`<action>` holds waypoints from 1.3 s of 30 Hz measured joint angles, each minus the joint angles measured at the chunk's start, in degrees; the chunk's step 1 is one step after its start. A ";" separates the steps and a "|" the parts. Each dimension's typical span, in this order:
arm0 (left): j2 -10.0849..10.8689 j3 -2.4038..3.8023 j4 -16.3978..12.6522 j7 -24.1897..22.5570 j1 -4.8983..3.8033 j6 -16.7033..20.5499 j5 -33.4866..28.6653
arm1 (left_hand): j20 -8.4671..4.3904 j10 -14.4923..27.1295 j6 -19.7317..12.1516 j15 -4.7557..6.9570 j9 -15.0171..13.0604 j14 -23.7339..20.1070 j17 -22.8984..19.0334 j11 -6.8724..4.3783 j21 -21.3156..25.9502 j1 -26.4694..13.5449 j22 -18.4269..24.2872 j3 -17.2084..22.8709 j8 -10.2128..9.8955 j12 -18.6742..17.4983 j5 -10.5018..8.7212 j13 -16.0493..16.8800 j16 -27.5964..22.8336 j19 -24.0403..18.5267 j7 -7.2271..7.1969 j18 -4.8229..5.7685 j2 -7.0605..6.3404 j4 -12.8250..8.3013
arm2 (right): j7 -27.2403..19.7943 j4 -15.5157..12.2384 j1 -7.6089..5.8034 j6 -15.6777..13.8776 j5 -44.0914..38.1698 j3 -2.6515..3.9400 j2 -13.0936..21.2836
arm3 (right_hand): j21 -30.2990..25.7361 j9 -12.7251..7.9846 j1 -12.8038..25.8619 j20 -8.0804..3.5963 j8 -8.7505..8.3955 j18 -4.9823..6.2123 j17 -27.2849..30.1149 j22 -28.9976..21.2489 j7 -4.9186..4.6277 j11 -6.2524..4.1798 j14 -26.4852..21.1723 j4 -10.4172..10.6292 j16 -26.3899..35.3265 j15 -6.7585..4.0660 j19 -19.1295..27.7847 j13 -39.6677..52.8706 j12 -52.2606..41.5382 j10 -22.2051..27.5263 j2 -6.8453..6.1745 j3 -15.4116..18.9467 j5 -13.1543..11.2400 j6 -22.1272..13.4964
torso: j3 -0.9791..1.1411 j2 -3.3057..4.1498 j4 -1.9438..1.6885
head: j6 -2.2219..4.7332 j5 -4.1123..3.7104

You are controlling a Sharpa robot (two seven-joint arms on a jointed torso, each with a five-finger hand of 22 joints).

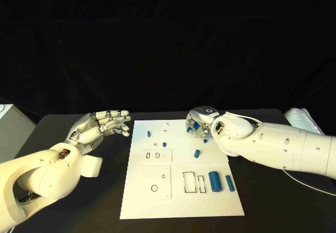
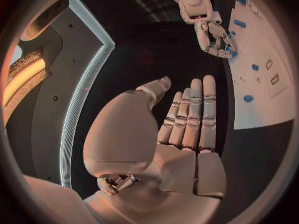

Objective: Assemble the parts on the task board

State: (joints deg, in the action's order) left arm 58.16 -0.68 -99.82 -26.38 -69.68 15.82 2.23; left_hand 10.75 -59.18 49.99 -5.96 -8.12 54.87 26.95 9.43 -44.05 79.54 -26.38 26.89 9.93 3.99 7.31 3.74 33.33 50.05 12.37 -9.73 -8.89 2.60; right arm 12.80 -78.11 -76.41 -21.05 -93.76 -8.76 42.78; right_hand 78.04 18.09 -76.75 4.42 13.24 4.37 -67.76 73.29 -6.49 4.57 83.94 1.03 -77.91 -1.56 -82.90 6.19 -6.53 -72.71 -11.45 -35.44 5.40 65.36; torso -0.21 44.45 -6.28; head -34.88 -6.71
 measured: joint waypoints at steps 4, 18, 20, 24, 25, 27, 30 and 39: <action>0.03 0.00 0.10 0.03 0.00 -0.05 0.00 | 0.02 0.00 0.00 0.00 0.00 0.00 0.00 0.00 -0.13 0.00 -0.01 0.00 0.00 0.00 0.00 0.00 0.00 -0.01 0.00 0.00 0.00 0.00 | 0.64 0.01 -0.09 -2.07 0.00 0.24 -0.81 | 0.00 0.00 0.00 0.00 0.00 0.00 0.06 0.00 0.00 -0.01 0.00 -0.16 0.00 0.00 0.00 0.01 0.00 -0.01 0.00 0.16 -0.01 0.00 | -0.02 0.02 -0.10 | 0.23 -0.01; -0.17 0.00 0.11 0.16 0.00 -0.34 0.01 | 0.21 0.00 0.00 0.00 0.00 0.00 0.05 0.00 -0.34 0.00 -0.09 0.00 0.00 0.00 0.00 0.00 -0.01 -0.20 0.00 0.00 0.00 0.00 | 1.50 4.02 -0.28 -5.67 -0.04 0.70 -7.01 | -0.02 0.01 -0.01 0.00 0.27 0.01 0.11 0.08 0.02 -0.07 0.00 -0.24 0.00 0.01 0.00 0.80 0.43 -0.08 0.00 0.23 0.39 -0.03 | -0.09 0.17 -0.30 | 0.47 0.13; -0.23 0.00 0.10 0.18 -0.01 -0.40 0.02 | 0.21 0.00 0.00 0.00 0.00 0.00 0.05 0.00 -0.34 0.00 -0.09 0.00 0.00 0.00 0.00 0.00 -0.01 -0.20 0.00 0.01 0.00 0.00 | 1.51 4.97 -0.35 -5.87 -0.04 0.75 -7.98 | -0.03 0.01 -0.01 0.00 0.27 0.00 0.11 0.22 0.02 -0.07 0.00 -0.40 0.00 0.01 0.00 0.80 0.46 -0.07 0.00 0.09 0.59 -0.04 | -0.09 0.18 -0.34 | 0.46 0.16; -0.37 0.00 0.07 0.22 -0.01 -0.50 0.02 | 0.21 0.00 0.00 0.00 0.00 0.00 0.04 0.00 -0.33 0.00 -0.08 0.00 0.00 0.00 0.00 0.00 -0.01 -0.20 0.00 0.00 0.00 0.00 | 1.51 6.54 -0.41 -5.99 -0.04 0.75 -9.49 | -0.04 0.02 -0.01 0.00 0.27 0.01 0.11 0.22 0.04 -0.07 0.00 -0.41 0.00 0.01 0.00 0.81 0.58 -0.08 -0.01 0.08 0.60 -0.18 | -0.09 0.21 -0.43 | 0.45 0.24; -0.39 0.00 0.04 0.23 -0.01 -0.53 0.02 | 0.21 0.00 0.00 0.00 0.00 0.00 0.04 0.00 -0.33 0.00 -0.08 0.00 0.00 0.00 0.00 0.00 -0.01 -0.20 0.00 0.00 0.00 0.00 | 1.51 6.84 -0.41 -5.99 -0.04 0.76 -9.72 | -0.04 0.02 -0.01 0.00 0.27 0.01 0.11 0.22 -0.04 -0.07 0.00 -0.41 0.00 0.01 0.01 0.82 0.63 -0.08 -0.01 0.08 0.60 -0.27 | -0.09 0.22 -0.47 | 0.45 0.25; -0.39 0.00 -0.07 0.26 -0.02 -0.58 0.02 | 0.21 0.00 0.00 0.00 -0.01 0.00 0.04 0.00 -0.33 0.00 -0.08 0.00 0.00 0.00 0.00 0.00 -0.01 -0.20 0.00 0.01 0.00 0.00 | 1.51 7.54 -0.41 -5.99 -0.04 0.76 -10.15 | -0.04 0.03 -0.01 0.00 0.27 0.01 0.11 0.22 -0.10 -0.07 0.00 -0.42 0.01 0.01 0.01 0.82 0.72 -0.08 -0.01 0.08 0.61 -0.33 | -0.09 0.25 -0.55 | 0.46 0.25; -0.38 0.00 -0.15 0.28 -0.04 -0.63 0.03 | 0.21 0.00 0.00 0.00 0.00 0.00 0.04 0.00 -0.33 0.00 -0.08 0.00 0.00 0.00 0.00 0.00 -0.01 -0.20 0.00 0.00 0.00 0.00 | 1.51 8.33 -0.41 -5.99 -0.02 0.76 -10.67 | -0.04 0.04 -0.01 0.00 0.27 0.01 0.11 0.22 -0.10 -0.08 0.00 -0.42 0.01 0.01 0.01 0.85 0.79 -0.08 -0.01 0.09 0.83 -0.34 | -0.15 0.32 -0.71 | 0.46 0.16; -0.32 0.00 -0.38 0.39 -0.22 -0.75 0.07 | 0.21 0.00 0.00 0.00 -0.01 0.00 0.04 0.00 -0.33 0.00 -0.07 0.00 0.00 0.00 0.00 0.00 -0.01 -0.20 0.00 0.01 0.00 0.00 | 1.04 10.42 -0.12 -5.90 0.32 0.76 -12.14 | -0.04 0.90 -0.02 0.00 0.25 0.01 0.11 0.21 -0.14 -0.08 -0.01 -0.48 0.01 0.01 0.01 1.26 1.02 -0.08 -0.02 0.17 0.85 -0.57 | -0.42 0.51 -1.19 | 0.20 -0.12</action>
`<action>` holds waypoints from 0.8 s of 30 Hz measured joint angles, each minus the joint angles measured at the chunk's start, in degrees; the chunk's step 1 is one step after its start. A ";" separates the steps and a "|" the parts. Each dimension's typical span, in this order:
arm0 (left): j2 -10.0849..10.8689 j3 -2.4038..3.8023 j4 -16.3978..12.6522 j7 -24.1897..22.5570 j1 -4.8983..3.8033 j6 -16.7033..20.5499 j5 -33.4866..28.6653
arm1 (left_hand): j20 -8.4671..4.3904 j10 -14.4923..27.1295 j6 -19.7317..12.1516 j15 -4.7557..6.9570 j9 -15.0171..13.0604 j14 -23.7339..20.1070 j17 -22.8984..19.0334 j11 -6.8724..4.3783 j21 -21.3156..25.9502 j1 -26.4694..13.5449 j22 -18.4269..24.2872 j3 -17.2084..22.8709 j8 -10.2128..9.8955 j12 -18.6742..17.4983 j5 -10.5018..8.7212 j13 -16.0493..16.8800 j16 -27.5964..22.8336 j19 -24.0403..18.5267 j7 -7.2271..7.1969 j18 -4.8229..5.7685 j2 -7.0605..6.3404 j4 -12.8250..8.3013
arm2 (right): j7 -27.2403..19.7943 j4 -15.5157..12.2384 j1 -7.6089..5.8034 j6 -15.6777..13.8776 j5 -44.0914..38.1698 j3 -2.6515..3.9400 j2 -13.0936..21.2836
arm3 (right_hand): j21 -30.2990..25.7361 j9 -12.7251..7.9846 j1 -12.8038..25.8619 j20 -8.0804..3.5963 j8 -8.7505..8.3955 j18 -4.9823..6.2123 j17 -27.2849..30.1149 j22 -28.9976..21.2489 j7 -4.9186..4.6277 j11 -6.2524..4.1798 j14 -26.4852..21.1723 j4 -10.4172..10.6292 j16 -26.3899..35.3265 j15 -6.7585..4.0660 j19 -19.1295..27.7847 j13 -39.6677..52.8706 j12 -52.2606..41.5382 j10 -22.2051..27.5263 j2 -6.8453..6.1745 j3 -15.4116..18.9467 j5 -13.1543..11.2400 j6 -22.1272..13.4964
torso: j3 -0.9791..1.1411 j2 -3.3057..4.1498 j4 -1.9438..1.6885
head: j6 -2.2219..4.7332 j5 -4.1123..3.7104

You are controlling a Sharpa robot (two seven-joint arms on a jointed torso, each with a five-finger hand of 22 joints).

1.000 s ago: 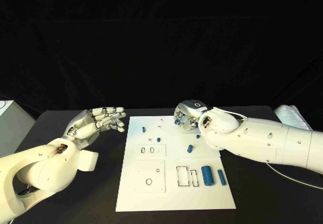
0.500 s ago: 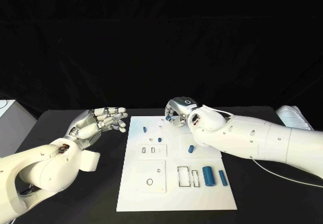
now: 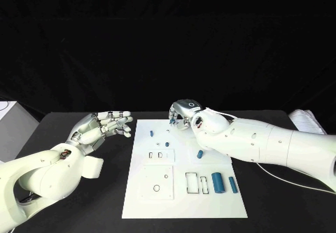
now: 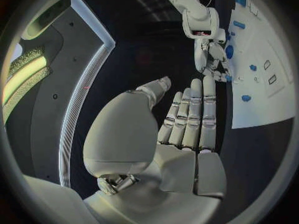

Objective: Assemble the parts on the task board

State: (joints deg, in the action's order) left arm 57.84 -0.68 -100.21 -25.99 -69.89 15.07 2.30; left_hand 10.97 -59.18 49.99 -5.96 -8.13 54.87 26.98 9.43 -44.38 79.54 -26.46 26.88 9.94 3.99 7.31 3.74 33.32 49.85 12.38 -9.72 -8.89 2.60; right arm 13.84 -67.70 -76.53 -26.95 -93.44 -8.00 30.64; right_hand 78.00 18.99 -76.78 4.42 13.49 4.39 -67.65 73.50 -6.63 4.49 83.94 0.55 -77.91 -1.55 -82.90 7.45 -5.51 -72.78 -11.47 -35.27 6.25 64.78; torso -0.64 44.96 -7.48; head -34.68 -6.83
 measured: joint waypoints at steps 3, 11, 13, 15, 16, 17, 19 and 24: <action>0.00 0.00 -0.06 0.03 -0.07 -0.04 0.02 | 0.00 0.00 0.00 0.00 0.00 0.00 0.00 0.00 0.00 0.00 0.00 0.00 0.00 0.00 0.00 0.00 0.00 0.00 0.00 0.00 0.00 0.00 | -0.30 0.32 0.13 0.05 0.16 0.00 -0.26 | 0.00 0.01 0.00 0.00 -0.03 0.00 0.00 0.00 -0.03 0.00 0.00 0.00 0.00 0.00 0.00 0.00 0.06 0.00 0.00 0.00 0.00 -0.03 | -0.03 0.06 -0.09 | -0.05 0.04; -0.08 0.01 -0.06 0.13 -0.20 -0.13 0.12 | 0.00 0.00 0.00 0.21 0.00 -0.21 0.05 0.00 -0.34 0.00 -0.21 0.15 0.00 0.00 0.00 0.00 0.34 0.00 0.00 0.00 0.00 -0.15 | -0.80 1.71 0.28 0.17 0.54 -0.02 -1.15 | 0.00 0.79 -0.01 0.00 0.05 0.00 0.07 -0.01 -0.03 0.00 0.00 0.00 0.00 0.00 0.00 0.02 0.12 0.00 -0.01 0.01 0.11 -0.23 | -0.14 0.10 -0.19 | -0.16 0.14; -0.10 0.01 -0.05 0.15 -0.22 -0.15 0.15 | 0.00 0.00 0.00 0.21 0.00 -0.21 0.05 0.00 -0.34 0.00 -0.21 0.15 0.00 0.00 0.00 0.00 0.34 0.00 0.00 0.00 0.00 -0.15 | -0.88 2.12 0.36 0.23 0.58 -0.02 -1.31 | 0.00 0.80 -0.01 0.00 0.05 0.01 0.11 -0.01 -0.04 0.00 0.00 0.00 0.00 0.00 0.00 0.05 0.22 0.00 -0.01 0.02 0.20 -0.24 | -0.14 0.12 -0.20 | -0.16 0.16; -0.12 0.01 -0.05 0.17 -0.24 -0.18 0.18 | 0.00 0.00 0.00 0.21 0.00 -0.21 0.05 0.00 -0.34 0.00 -0.21 0.15 0.00 0.00 0.00 0.00 0.34 0.00 0.00 0.00 0.00 -0.15 | -0.97 2.48 0.45 0.30 0.63 -0.03 -1.45 | 0.00 0.89 -0.01 0.00 0.05 0.00 0.13 -0.01 -0.04 0.00 0.00 0.00 0.00 0.00 0.00 0.38 0.24 0.00 -0.01 0.02 0.20 -0.25 | -0.15 0.14 -0.19 | -0.16 0.19; -0.13 0.01 -0.04 0.18 -0.25 -0.19 0.18 | 0.00 0.00 0.00 0.21 0.00 -0.21 0.05 0.00 -0.34 0.00 -0.21 0.15 0.00 0.00 0.00 0.00 0.34 0.00 0.00 0.00 0.00 -0.15 | -1.04 2.56 0.47 0.31 0.65 -0.03 -1.51 | 0.00 1.32 -0.01 0.00 0.05 0.00 0.13 -0.01 -0.07 0.00 0.00 -0.01 0.00 0.00 0.00 0.38 0.29 0.00 -0.01 0.03 0.20 -0.30 | -0.16 0.15 -0.19 | -0.16 0.20; -0.14 0.01 -0.03 0.19 -0.26 -0.21 0.19 | 0.00 0.00 0.00 0.21 0.00 -0.21 0.05 0.00 -0.34 0.00 -0.21 0.15 0.00 0.00 0.00 0.00 0.34 0.00 0.00 0.00 0.00 -0.15 | -1.10 2.62 0.47 0.33 0.66 -0.03 -1.57 | 0.00 1.56 -0.01 0.00 0.05 0.00 0.13 -0.02 -0.09 0.00 0.00 -0.01 0.00 0.00 0.00 0.39 0.29 0.00 -0.01 0.03 0.20 -0.32 | -0.16 0.16 -0.19 | -0.16 0.23; -0.15 0.01 -0.01 0.21 -0.27 -0.23 0.20 | 0.00 0.00 0.00 0.21 0.00 -0.21 0.05 0.00 -0.34 0.00 -0.21 0.15 0.00 0.00 0.00 0.00 0.34 0.00 0.00 0.00 0.00 -0.15 | -1.21 2.76 0.49 0.37 0.69 -0.02 -1.73 | 0.00 1.59 -0.01 0.00 0.05 0.01 0.13 -0.02 -0.08 0.00 0.00 -0.06 0.00 0.00 0.00 0.40 0.30 0.00 -0.01 0.08 0.20 -0.34 | -0.16 0.17 -0.18 | -0.19 0.25; -0.22 0.01 0.02 0.25 -0.31 -0.30 0.22 | 0.00 0.00 0.00 0.21 0.00 -0.21 0.04 0.00 -0.34 0.00 -0.20 0.15 0.00 0.00 0.00 0.00 0.34 0.00 0.00 0.00 0.00 -0.15 | -1.44 3.33 0.62 0.75 0.76 -0.05 -2.14 | 0.00 1.61 -0.02 0.00 0.05 0.00 0.24 -0.02 -0.04 0.00 0.00 -0.06 0.00 0.00 0.00 0.40 0.14 0.00 -0.01 0.09 0.20 -0.45 | -0.18 0.25 -0.15 | -0.21 0.26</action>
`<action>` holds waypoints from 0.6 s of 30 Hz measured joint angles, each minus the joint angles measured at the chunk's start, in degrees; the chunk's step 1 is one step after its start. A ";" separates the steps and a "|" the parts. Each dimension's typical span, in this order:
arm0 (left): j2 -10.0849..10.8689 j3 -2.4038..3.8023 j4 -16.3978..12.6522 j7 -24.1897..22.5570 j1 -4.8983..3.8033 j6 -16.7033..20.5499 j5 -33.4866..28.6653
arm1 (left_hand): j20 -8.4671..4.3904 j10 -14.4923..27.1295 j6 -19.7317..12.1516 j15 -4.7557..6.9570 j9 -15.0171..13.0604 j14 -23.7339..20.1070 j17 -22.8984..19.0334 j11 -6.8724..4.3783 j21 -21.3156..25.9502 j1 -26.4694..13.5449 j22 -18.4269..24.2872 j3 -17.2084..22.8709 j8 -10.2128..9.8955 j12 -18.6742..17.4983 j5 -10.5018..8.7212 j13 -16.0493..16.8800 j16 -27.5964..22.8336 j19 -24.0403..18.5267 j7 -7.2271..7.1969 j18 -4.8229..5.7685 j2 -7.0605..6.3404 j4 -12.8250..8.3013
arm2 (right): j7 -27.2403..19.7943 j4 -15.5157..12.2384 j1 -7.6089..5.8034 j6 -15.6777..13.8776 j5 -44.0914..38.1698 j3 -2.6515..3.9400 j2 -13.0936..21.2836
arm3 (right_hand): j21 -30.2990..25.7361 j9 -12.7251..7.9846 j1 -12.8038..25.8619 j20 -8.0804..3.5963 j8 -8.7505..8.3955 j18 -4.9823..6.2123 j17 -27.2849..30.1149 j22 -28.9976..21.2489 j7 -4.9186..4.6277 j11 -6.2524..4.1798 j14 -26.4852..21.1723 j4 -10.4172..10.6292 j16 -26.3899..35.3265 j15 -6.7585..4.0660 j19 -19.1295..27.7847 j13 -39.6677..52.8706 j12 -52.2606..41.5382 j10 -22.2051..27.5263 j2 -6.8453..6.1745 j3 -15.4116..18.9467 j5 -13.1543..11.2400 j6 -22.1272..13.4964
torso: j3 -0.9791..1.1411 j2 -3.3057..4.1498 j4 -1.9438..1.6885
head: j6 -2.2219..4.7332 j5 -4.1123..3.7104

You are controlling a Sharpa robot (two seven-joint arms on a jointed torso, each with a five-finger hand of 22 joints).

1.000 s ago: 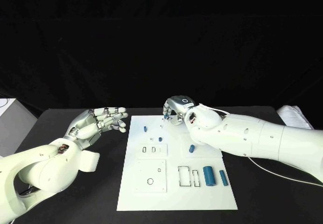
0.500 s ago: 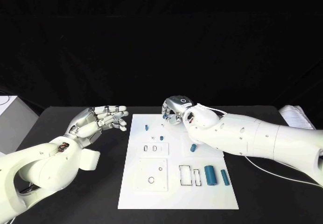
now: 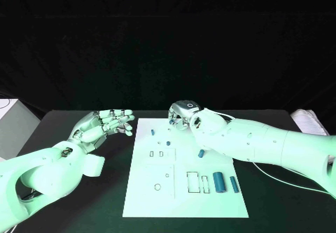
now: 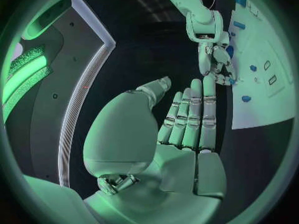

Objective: Assemble the parts on the task board

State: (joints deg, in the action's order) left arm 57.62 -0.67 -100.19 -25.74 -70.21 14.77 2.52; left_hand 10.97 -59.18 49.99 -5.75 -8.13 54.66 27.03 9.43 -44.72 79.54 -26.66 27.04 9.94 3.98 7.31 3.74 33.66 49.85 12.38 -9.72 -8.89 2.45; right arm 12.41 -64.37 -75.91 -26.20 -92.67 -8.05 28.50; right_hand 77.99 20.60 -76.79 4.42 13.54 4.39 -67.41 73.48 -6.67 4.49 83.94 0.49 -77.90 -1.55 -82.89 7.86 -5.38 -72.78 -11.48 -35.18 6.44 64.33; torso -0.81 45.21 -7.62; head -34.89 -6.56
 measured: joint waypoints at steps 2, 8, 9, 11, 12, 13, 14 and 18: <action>0.00 0.00 0.00 0.02 -0.04 -0.03 0.01 | 0.00 0.00 0.00 0.00 0.00 0.00 0.00 0.00 0.00 0.00 0.00 0.00 0.00 0.00 0.00 0.00 0.00 0.00 0.00 0.00 0.00 0.00 | -0.10 0.19 0.02 0.11 0.02 0.00 -0.16 | 0.00 0.01 0.00 0.00 0.00 0.00 0.00 0.00 -0.05 0.00 0.00 0.00 0.00 0.00 0.00 0.00 -0.08 0.00 0.00 0.00 0.00 -0.05 | -0.01 0.05 0.00 | 0.00 -0.05; -0.16 0.00 0.08 0.08 -0.09 -0.10 0.03 | 0.00 0.00 0.00 0.00 0.00 0.00 -0.01 0.00 0.00 0.00 0.01 0.00 0.00 0.00 0.00 0.00 0.00 0.00 0.00 0.00 0.00 0.00 | -0.28 0.61 0.01 0.38 0.07 0.03 -0.50 | 0.00 0.28 0.00 0.00 -0.05 0.00 0.22 -0.36 -0.09 0.00 0.00 0.00 0.00 0.00 0.00 0.84 -0.10 0.00 0.00 0.00 0.00 -0.11 | -0.03 0.19 0.01 | -0.04 -0.18; -0.19 0.00 0.11 0.08 -0.10 -0.11 0.03 | 0.00 0.00 0.00 0.00 0.00 0.00 -0.01 0.00 0.00 0.00 0.01 0.00 0.00 0.00 0.00 0.00 0.00 0.00 0.00 0.00 0.00 0.00 | -0.30 0.67 0.02 0.41 0.08 0.03 -0.54 | 0.00 0.28 0.00 0.00 -0.05 0.00 0.26 -0.46 -0.12 0.00 0.00 0.00 0.00 0.00 0.00 1.08 -0.10 0.00 0.00 0.00 0.00 -0.16 | -0.05 0.19 0.01 | -0.05 -0.19; -0.23 0.00 0.17 0.10 -0.10 -0.13 0.03 | 0.00 0.00 0.00 0.00 0.00 0.00 -0.01 0.00 0.00 0.00 0.01 0.00 0.00 0.00 0.00 0.00 0.00 0.00 0.00 0.00 0.00 0.00 | -0.34 0.84 0.07 0.48 0.10 0.02 -0.62 | 0.00 0.43 0.03 -0.06 -0.05 0.01 0.31 -0.65 -0.16 0.00 0.00 0.00 0.00 0.00 0.06 1.13 0.13 0.00 0.03 0.01 -0.01 -0.76 | -0.05 0.20 0.01 | -0.10 -0.21; -0.25 0.00 0.20 0.11 -0.10 -0.14 0.04 | 0.00 0.00 0.00 0.00 0.00 0.00 -0.01 0.00 0.00 0.00 0.01 0.00 0.00 0.00 0.00 0.00 0.00 0.00 0.00 0.00 0.00 0.00 | -0.38 0.96 0.10 0.51 0.11 0.01 -0.67 | -0.18 0.45 0.05 -0.21 -0.05 0.00 0.37 -0.77 -0.31 -0.11 0.00 0.00 0.00 0.00 0.21 1.14 0.42 0.11 0.05 0.01 -0.01 -0.92 | -0.06 0.21 0.01 | -0.12 -0.21; -0.28 0.00 0.22 0.12 -0.10 -0.15 0.04 | 0.00 0.00 0.00 0.00 0.00 0.00 -0.01 0.00 0.00 0.00 0.01 0.00 0.00 0.00 0.00 0.00 0.00 0.00 0.00 0.00 0.00 0.00 | -0.46 1.09 0.13 0.54 0.12 0.00 -0.75 | -0.34 0.50 0.20 -0.22 -0.05 0.01 0.42 -0.87 -0.50 -0.22 0.00 0.00 0.00 0.00 0.22 1.20 0.62 0.22 0.20 0.01 -0.02 -1.13 | -0.08 0.21 0.01 | -0.13 -0.21; -0.29 0.00 0.22 0.13 -0.10 -0.16 0.04 | 0.00 0.00 0.00 0.00 0.00 0.00 -0.01 0.00 0.00 0.00 0.01 0.00 0.00 0.00 0.00 0.00 0.00 0.00 0.00 -0.01 0.00 0.00 | -0.51 1.14 0.14 0.55 0.13 0.00 -0.79 | -0.47 0.75 0.26 -0.22 -0.05 0.01 0.43 -0.92 -0.57 -0.30 0.00 0.00 0.00 0.00 0.22 1.24 0.74 0.30 0.26 0.01 -0.02 -1.20 | -0.09 0.21 0.00 | -0.14 -0.21; -0.31 0.00 0.26 0.16 -0.11 -0.22 0.05 | 0.00 0.00 0.00 0.00 0.00 0.00 -0.01 0.00 0.00 0.00 0.01 0.00 0.00 0.00 0.00 0.00 0.00 0.00 0.00 0.00 0.00 0.00 | -0.64 1.41 0.19 0.69 0.19 -0.04 -0.87 | -0.47 0.78 0.34 -0.08 -0.12 0.00 0.43 -0.94 -0.61 -0.31 0.00 -0.04 0.00 0.01 0.36 1.25 0.84 0.30 0.34 -0.03 -0.05 -1.65 | -0.09 0.21 -0.03 | -0.13 -0.24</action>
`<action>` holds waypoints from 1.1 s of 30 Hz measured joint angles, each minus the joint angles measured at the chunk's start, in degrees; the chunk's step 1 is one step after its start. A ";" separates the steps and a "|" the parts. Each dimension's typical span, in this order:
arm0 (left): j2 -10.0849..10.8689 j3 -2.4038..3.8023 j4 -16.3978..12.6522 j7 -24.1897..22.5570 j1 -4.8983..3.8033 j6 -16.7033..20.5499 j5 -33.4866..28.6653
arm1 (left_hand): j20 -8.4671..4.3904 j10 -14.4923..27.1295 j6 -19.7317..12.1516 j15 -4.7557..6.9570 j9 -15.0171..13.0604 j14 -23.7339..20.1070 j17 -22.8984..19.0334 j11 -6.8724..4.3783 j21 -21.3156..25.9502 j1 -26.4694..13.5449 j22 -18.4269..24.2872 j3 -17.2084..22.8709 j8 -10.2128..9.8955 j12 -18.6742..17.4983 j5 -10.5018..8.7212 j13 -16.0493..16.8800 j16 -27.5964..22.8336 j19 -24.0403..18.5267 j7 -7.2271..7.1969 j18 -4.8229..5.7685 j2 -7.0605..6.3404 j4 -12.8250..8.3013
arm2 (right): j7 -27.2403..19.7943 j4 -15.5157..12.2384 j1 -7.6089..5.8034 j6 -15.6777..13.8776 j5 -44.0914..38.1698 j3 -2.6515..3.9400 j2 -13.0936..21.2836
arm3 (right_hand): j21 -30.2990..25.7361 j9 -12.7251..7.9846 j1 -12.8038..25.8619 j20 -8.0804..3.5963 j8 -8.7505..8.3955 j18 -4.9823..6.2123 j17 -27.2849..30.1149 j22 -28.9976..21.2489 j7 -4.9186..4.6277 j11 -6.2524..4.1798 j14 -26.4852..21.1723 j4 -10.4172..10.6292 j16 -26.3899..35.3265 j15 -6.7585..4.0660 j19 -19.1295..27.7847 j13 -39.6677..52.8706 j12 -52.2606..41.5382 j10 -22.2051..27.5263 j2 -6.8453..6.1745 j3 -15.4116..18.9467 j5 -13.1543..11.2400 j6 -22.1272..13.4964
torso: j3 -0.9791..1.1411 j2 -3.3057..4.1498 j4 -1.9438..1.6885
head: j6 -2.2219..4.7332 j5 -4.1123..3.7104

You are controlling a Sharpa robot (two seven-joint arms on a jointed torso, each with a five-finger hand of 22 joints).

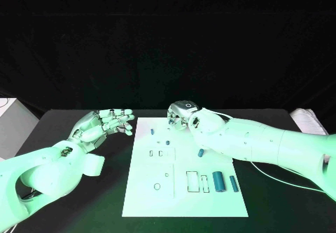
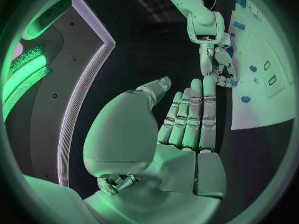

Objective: Assemble the parts on the task board

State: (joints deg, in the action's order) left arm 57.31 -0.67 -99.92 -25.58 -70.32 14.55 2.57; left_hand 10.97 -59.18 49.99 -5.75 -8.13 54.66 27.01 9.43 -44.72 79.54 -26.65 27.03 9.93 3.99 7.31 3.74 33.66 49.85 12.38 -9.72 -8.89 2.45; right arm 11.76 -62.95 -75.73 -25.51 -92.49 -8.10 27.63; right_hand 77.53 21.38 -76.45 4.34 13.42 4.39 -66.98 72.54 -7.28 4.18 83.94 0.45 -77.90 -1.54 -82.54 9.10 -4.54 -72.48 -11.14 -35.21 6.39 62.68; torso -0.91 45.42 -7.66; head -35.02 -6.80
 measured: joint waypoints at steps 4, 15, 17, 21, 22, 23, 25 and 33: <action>0.00 0.00 0.02 0.04 0.00 -0.04 0.01 | 0.00 0.00 0.00 0.00 0.00 0.00 0.00 0.00 0.00 0.00 0.00 0.00 0.00 0.00 0.00 0.00 0.00 0.00 0.00 0.00 0.00 0.00 | -0.19 0.10 0.06 0.04 0.11 -0.03 -0.03 | -1.27 0.47 0.02 0.66 -0.99 0.00 0.54 -1.46 -0.59 -0.39 0.18 0.00 0.00 0.50 0.81 -0.03 0.88 0.68 -0.01 -0.43 -0.11 -1.80 | 0.00 0.01 0.00 | 0.05 0.10; 0.06 0.00 0.08 0.12 -0.01 -0.13 0.04 | 0.00 0.00 0.00 0.00 0.00 0.00 -0.01 0.00 -0.27 0.00 -0.16 0.00 0.00 0.00 0.00 0.00 0.00 0.00 0.00 0.00 0.00 0.00 | -0.54 -1.08 0.07 -0.85 0.59 -0.06 1.40 | -14.88 0.24 1.03 2.35 -4.58 2.24 10.75 -17.01 -1.25 1.91 -1.15 0.31 6.11 2.56 8.30 -3.73 0.71 13.28 -2.91 2.30 -0.32 -7.32 | 0.03 0.05 0.08 | 0.13 0.26; 0.10 0.00 0.11 0.14 -0.01 -0.14 0.04 | 0.00 0.00 0.00 0.00 0.00 0.00 -0.01 0.00 -0.27 0.00 -0.15 0.00 0.00 0.00 0.00 0.00 0.00 0.00 0.00 0.00 0.00 0.00 | -0.56 -2.15 0.07 -1.25 0.65 -0.06 2.30 | -15.38 0.24 1.03 2.43 -4.68 2.24 11.16 -17.52 -1.13 1.96 -1.15 0.34 6.31 2.56 8.38 -3.92 0.62 13.43 -2.91 3.18 -0.32 -7.45 | 0.05 0.07 0.10 | 0.13 0.29; 0.25 0.00 0.19 0.16 -0.02 -0.16 0.05 | 0.00 0.00 0.00 0.00 0.00 0.00 0.00 0.00 -0.27 0.00 -0.15 0.00 0.00 0.00 0.00 0.00 0.00 0.00 0.00 0.00 0.00 0.00 | -0.57 -5.27 0.04 -2.06 0.85 -0.01 5.16 | -16.08 0.30 1.03 2.43 -5.12 2.24 11.58 -18.06 -0.81 1.96 -1.15 0.60 6.31 2.56 8.38 -4.14 0.00 13.43 -2.91 5.05 -0.06 -7.77 | 0.11 0.07 0.22 | 0.20 0.32; 0.31 0.00 0.21 0.16 -0.02 -0.16 0.05 | 0.00 0.00 0.00 0.00 0.00 0.00 0.01 0.00 -0.27 0.00 -0.15 0.00 0.00 0.00 0.00 0.00 0.00 0.00 0.00 0.00 0.00 0.00 | -0.56 -6.62 -0.02 -2.27 0.94 0.02 6.36 | -16.08 0.30 0.87 2.43 -5.12 2.24 11.66 -18.15 -0.80 1.96 -1.15 0.75 6.31 2.56 8.38 -4.20 -0.04 13.44 -3.07 5.58 -0.06 -7.78 | 0.13 0.07 0.28 | 0.30 0.32; 0.35 0.00 0.21 0.16 -0.03 -0.17 0.05 | 0.00 0.00 0.00 0.00 0.00 0.00 0.03 0.00 -0.27 0.00 -0.15 0.00 0.00 0.00 0.00 0.00 0.00 0.00 0.00 0.01 0.00 0.00 | -0.55 -7.70 -0.09 -2.45 1.03 0.06 7.36 | -16.08 0.30 0.81 2.43 -5.12 2.24 11.70 -18.17 -0.80 1.96 -1.15 0.82 6.31 2.56 8.38 -4.24 -0.13 13.44 -3.13 5.94 -0.06 -7.78 | 0.13 0.07 0.35 | 0.40 0.31; 0.47 -0.01 0.25 0.17 -0.03 -0.18 0.06 | 0.00 0.00 0.00 0.00 0.00 0.00 0.04 0.00 -0.27 0.00 -0.15 0.00 0.00 0.00 0.00 0.00 0.00 0.00 0.00 0.01 0.00 0.00 | -0.49 -10.00 -0.37 -2.78 1.38 0.24 9.67 | -16.08 0.30 0.52 2.39 -5.45 2.24 11.59 -17.94 -0.80 1.92 -1.15 1.29 6.31 2.56 8.34 -4.24 -1.09 13.39 -2.84 6.97 -0.06 -7.78 | 0.16 0.05 0.47 | 0.55 0.31; 0.62 -0.01 0.42 0.17 -0.03 -0.24 0.06 | -0.21 0.00 0.00 0.00 0.05 0.00 0.03 0.00 -0.27 0.00 -0.22 0.00 0.00 0.00 0.00 0.00 0.23 -0.21 0.00 0.00 0.00 0.00 | -0.08 -17.36 -1.58 -3.11 5.51 0.76 18.73 | -3.93 0.47 1.62 0.44 -6.80 -0.01 0.32 -2.77 -0.50 -0.83 0.08 3.92 -0.69 0.28 0.46 0.22 -10.73 -1.99 -4.18 8.60 3.06 -8.59 | 0.46 -0.10 1.29 | 1.01 0.27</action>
State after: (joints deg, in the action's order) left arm 57.94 -0.68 -99.51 -25.40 -70.35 14.31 2.63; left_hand 10.75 -59.18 49.99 -5.76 -8.08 54.66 27.04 9.43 -44.99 79.54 -26.87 27.03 9.94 3.99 7.31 3.73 33.89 49.64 12.38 -9.72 -8.89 2.45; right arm 11.68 -80.32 -77.31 -28.62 -86.97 -7.34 46.37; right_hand 73.60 21.85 -74.83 4.78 6.61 4.38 -66.65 69.77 -7.78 3.35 84.02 4.37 -78.60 -1.26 -82.08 9.32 -15.27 -74.46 -15.32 -26.61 9.46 54.09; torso -0.44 45.32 -6.37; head -34.01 -6.53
